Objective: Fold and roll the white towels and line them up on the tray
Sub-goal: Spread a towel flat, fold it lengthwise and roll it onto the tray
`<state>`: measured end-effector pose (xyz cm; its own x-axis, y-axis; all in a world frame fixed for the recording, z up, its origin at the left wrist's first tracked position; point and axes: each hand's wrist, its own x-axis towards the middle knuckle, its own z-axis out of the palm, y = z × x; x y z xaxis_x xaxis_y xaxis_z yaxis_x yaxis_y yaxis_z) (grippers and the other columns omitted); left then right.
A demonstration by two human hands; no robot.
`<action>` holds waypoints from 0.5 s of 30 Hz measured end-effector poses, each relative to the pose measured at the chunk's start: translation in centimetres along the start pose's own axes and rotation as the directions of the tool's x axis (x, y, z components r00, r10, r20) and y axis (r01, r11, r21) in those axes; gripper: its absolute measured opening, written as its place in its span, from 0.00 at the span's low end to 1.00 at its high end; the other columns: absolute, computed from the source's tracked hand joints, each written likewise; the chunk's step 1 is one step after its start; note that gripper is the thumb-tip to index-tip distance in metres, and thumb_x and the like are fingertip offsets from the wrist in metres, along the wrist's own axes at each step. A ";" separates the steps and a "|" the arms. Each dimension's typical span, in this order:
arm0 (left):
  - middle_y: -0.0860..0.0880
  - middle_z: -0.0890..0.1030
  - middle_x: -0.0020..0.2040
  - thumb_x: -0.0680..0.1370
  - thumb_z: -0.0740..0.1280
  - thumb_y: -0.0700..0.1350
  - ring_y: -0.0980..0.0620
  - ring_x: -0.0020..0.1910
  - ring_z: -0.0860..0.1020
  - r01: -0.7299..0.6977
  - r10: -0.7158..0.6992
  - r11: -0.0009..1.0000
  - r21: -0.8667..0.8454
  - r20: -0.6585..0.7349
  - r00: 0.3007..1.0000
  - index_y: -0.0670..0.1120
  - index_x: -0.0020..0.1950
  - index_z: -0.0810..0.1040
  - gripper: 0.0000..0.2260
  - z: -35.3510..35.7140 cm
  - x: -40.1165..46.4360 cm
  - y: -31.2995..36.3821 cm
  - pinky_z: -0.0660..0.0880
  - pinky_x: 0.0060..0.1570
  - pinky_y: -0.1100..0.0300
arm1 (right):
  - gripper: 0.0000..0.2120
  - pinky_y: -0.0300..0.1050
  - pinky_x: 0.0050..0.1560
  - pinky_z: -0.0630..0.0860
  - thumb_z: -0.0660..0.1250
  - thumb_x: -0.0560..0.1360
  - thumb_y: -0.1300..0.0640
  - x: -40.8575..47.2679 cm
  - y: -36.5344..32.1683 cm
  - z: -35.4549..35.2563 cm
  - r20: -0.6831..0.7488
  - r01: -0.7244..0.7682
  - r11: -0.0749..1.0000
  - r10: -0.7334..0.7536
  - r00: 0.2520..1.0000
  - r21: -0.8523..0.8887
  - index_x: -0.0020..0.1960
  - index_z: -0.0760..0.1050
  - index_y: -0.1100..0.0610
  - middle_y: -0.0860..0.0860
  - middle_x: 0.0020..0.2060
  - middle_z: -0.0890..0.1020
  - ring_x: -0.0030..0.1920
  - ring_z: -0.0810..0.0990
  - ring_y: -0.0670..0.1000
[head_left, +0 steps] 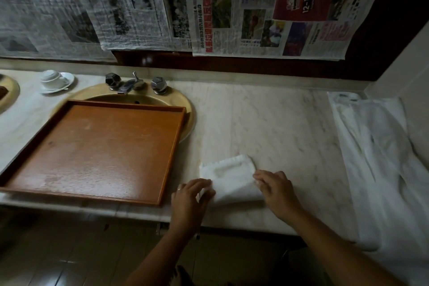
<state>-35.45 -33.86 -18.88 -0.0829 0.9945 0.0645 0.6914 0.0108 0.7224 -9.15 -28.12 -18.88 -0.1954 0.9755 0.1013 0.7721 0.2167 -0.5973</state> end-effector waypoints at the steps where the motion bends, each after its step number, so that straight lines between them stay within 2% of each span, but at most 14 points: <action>1: 0.60 0.78 0.65 0.78 0.60 0.63 0.55 0.61 0.75 -0.032 0.031 0.999 0.030 0.013 0.999 0.63 0.66 0.74 0.17 0.0 -0.3 -0.2 0.75 0.58 0.43 | 0.15 0.52 0.59 0.75 0.66 0.78 0.50 -0.4 0.2 -0.2 0.058 -0.013 1.000 0.012 0.998 0.015 0.64 0.78 0.47 0.42 0.61 0.79 0.55 0.74 0.48; 3: 0.60 0.72 0.72 0.77 0.56 0.68 0.55 0.66 0.72 -0.079 0.067 0.988 0.130 0.092 0.993 0.62 0.72 0.69 0.25 -0.1 -1.0 -0.4 0.71 0.64 0.43 | 0.22 0.45 0.65 0.71 0.70 0.77 0.49 -1.2 0.7 -0.7 0.193 -0.058 0.995 0.041 0.980 0.085 0.70 0.72 0.44 0.39 0.67 0.73 0.62 0.72 0.44; 5: 0.62 0.65 0.75 0.75 0.54 0.71 0.57 0.67 0.68 -0.101 0.071 0.976 0.194 0.155 0.985 0.61 0.76 0.65 0.32 -0.2 -1.7 -0.7 0.68 0.65 0.47 | 0.25 0.37 0.67 0.68 0.70 0.77 0.50 -1.9 0.7 -1.1 0.277 -0.108 0.981 0.061 0.959 0.160 0.72 0.70 0.43 0.36 0.67 0.69 0.67 0.69 0.40; 7: 0.61 0.68 0.74 0.74 0.58 0.71 0.59 0.64 0.71 -0.066 0.052 0.992 0.105 0.131 0.990 0.60 0.75 0.67 0.32 0.1 -2.3 -1.0 0.72 0.62 0.50 | 0.23 0.32 0.60 0.70 0.71 0.77 0.50 -2.1 0.4 -1.2 0.279 -0.163 0.968 0.105 0.955 0.193 0.70 0.72 0.43 0.38 0.62 0.74 0.60 0.74 0.39; 9: 0.57 0.77 0.67 0.73 0.63 0.70 0.59 0.54 0.78 0.027 -0.016 0.996 -0.085 0.135 0.991 0.59 0.72 0.70 0.30 0.4 -2.5 -1.0 0.78 0.51 0.57 | 0.19 0.29 0.50 0.71 0.70 0.77 0.50 -1.8 0.2 -1.1 0.282 -0.219 0.949 0.151 0.947 0.228 0.67 0.74 0.42 0.40 0.52 0.78 0.50 0.77 0.39; 11: 0.54 0.80 0.61 0.72 0.65 0.70 0.57 0.46 0.81 0.137 -0.095 0.969 -0.203 0.202 0.975 0.59 0.71 0.71 0.30 0.5 -2.2 -1.1 0.81 0.44 0.56 | 0.17 0.32 0.52 0.73 0.70 0.77 0.51 -1.0 0.0 -1.3 0.314 -0.263 0.923 0.171 0.934 0.280 0.65 0.75 0.41 0.44 0.56 0.79 0.55 0.78 0.44; 13: 0.55 0.80 0.59 0.73 0.65 0.70 0.56 0.46 0.81 0.188 -0.133 0.955 -0.230 0.234 0.963 0.60 0.70 0.72 0.28 0.2 -1.3 -1.1 0.81 0.45 0.53 | 0.16 0.39 0.57 0.74 0.69 0.78 0.50 0.1 0.0 -1.2 0.358 -0.290 0.917 0.182 0.916 0.274 0.65 0.75 0.43 0.47 0.61 0.79 0.59 0.77 0.46; 15: 0.53 0.80 0.58 0.77 0.67 0.62 0.58 0.50 0.80 0.217 -0.150 0.942 -0.256 0.256 0.955 0.55 0.67 0.75 0.21 -0.3 0.0 -0.5 0.79 0.45 0.62 | 0.16 0.42 0.58 0.74 0.67 0.79 0.49 1.2 0.0 -1.2 0.375 -0.307 0.926 0.210 0.903 0.220 0.66 0.75 0.45 0.50 0.61 0.79 0.58 0.77 0.48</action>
<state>-36.03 -33.94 -19.05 0.0007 0.9748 -0.2233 0.4498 0.1991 0.8706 -8.72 -26.92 -17.82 -0.2409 0.9117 -0.3328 0.6420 -0.1075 -0.7591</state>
